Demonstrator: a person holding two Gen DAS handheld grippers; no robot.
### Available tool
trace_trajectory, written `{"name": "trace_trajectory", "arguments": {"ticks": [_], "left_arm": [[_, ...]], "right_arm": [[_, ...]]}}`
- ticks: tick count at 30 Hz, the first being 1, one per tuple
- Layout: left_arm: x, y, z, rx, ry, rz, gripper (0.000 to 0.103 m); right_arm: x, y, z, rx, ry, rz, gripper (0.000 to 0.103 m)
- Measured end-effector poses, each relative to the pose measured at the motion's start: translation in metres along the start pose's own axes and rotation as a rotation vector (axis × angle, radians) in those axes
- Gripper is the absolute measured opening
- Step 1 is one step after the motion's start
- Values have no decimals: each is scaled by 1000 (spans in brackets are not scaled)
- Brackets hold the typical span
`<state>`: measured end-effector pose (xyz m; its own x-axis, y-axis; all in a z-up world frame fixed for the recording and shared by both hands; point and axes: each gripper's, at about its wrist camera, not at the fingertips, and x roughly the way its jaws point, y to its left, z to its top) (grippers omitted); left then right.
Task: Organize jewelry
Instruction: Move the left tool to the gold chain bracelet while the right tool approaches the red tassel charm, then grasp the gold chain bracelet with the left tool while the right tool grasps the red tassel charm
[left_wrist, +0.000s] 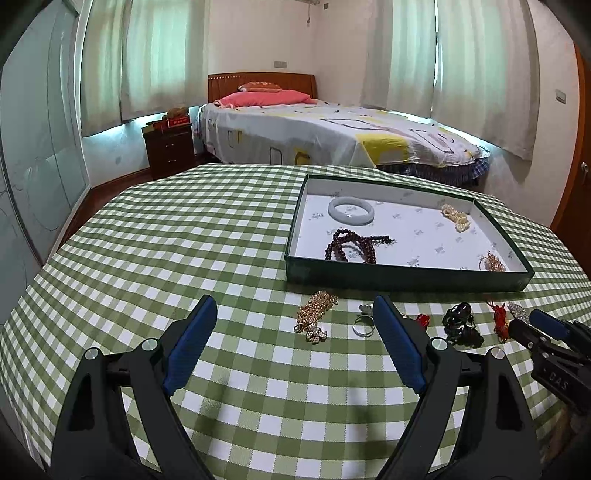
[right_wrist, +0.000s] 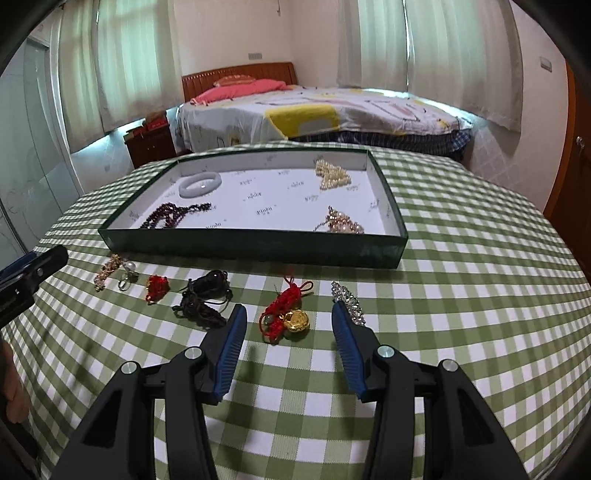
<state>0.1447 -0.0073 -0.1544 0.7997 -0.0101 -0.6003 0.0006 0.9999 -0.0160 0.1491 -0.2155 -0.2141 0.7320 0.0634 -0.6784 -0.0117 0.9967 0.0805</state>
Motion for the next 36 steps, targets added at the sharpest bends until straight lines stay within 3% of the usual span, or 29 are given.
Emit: {"name": "trace_trajectory", "arguments": {"ticks": [11,13,16,25,30,36], "left_arm": [[11,3,-4,-11,34,1,84],[12,3,-4,-12,39,0,84],[13,3,-5,-12,43,-2,84],[26,2,-1,-5,91,-3,84],[42,4,3,-3,155,-5,73],[63,2,11,14,202,-15,68]], "right_arm": [[25,2,5,-21,97,-14,44],[25,4,5,-39,93,-26,41],[24,2,4,-38,90,-15,28],[18,-6,-1,-11,75,16,25],[17,-9,0,0,74,32,25],[18,-12,0,10,73,43,25]]}}
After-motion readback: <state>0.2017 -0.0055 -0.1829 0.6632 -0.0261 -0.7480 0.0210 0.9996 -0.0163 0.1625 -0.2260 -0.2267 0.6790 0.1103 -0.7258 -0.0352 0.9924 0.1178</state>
